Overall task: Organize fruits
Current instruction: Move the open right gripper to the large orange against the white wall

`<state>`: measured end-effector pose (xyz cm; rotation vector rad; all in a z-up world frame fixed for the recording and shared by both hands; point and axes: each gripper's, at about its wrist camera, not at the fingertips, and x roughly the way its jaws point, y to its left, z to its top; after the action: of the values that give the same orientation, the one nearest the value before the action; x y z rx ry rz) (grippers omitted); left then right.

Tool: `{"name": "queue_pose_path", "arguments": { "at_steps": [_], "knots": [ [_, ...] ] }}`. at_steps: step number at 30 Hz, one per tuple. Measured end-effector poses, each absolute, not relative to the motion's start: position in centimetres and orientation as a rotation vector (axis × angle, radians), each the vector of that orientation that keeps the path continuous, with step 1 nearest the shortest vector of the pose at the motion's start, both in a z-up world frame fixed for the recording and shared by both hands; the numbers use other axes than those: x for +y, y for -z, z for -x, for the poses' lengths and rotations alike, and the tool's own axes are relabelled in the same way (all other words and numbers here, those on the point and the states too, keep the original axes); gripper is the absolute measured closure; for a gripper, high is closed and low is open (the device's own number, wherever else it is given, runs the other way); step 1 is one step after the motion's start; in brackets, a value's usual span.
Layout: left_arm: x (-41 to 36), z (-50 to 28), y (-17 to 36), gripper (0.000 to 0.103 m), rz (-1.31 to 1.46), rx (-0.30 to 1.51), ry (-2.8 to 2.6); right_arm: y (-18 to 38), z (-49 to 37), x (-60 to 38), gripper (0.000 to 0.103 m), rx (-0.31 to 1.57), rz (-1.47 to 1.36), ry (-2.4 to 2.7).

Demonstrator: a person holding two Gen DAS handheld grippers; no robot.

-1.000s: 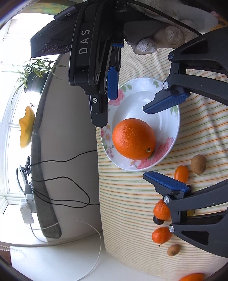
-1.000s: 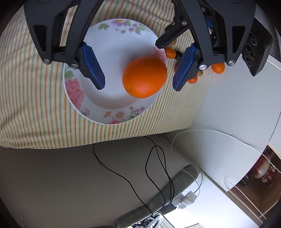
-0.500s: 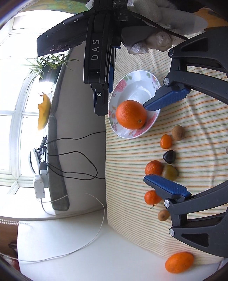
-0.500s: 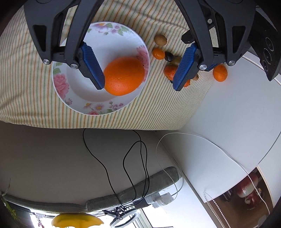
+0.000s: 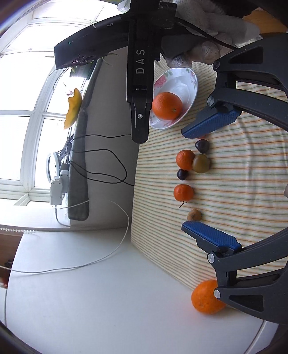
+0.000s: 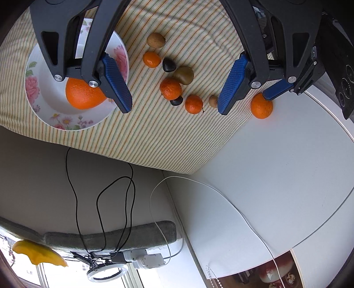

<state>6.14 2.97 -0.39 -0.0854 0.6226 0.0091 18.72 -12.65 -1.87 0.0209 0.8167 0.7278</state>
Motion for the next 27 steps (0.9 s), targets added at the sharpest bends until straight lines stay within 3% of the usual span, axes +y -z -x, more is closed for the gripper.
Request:
{"name": "queue_pose_path", "arguments": {
  "at_steps": [19, 27],
  "knots": [
    [14.9, -1.6, 6.1, 0.026, 0.265, 0.679, -0.293, 5.7, -18.8, 2.2, 0.021, 0.993, 0.092, -1.000],
    [17.4, -1.6, 7.9, 0.034, 0.297, 0.691, -0.340, 8.4, -18.9, 7.2, 0.021, 1.081, 0.070, -1.101]
  ]
}}
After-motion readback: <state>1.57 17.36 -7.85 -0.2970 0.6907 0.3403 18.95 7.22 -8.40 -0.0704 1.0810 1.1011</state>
